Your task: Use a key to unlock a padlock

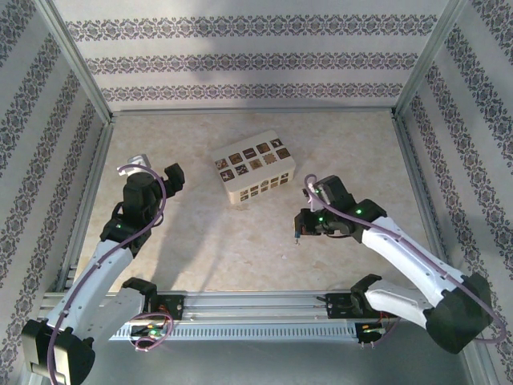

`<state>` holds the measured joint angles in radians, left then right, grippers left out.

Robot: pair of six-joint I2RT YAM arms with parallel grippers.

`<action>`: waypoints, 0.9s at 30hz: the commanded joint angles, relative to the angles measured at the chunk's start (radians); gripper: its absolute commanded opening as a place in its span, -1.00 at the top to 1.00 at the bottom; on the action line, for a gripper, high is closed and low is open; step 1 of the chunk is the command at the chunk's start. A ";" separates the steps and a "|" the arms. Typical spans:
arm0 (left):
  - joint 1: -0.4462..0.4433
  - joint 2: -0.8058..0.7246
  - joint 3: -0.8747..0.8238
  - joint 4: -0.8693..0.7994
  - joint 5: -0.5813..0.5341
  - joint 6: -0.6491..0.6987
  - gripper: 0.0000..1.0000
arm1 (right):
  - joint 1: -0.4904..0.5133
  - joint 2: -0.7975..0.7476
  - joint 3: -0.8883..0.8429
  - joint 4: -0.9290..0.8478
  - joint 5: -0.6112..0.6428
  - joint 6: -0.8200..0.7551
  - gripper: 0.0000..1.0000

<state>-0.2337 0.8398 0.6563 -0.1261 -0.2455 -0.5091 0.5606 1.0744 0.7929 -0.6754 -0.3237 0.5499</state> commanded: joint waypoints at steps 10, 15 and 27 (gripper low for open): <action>0.016 -0.018 -0.015 -0.002 -0.020 -0.023 -0.99 | 0.075 0.161 0.049 0.031 -0.021 -0.034 1.00; 0.016 -0.021 -0.015 -0.010 -0.020 -0.023 -0.99 | 0.088 0.247 0.075 0.040 -0.035 -0.050 1.00; 0.017 -0.024 -0.016 -0.020 -0.022 -0.022 -0.99 | 0.111 0.444 0.121 0.121 -0.088 -0.050 1.00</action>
<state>-0.2317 0.8345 0.6502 -0.1268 -0.2459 -0.5278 0.6594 1.4921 0.8856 -0.5884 -0.3744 0.5156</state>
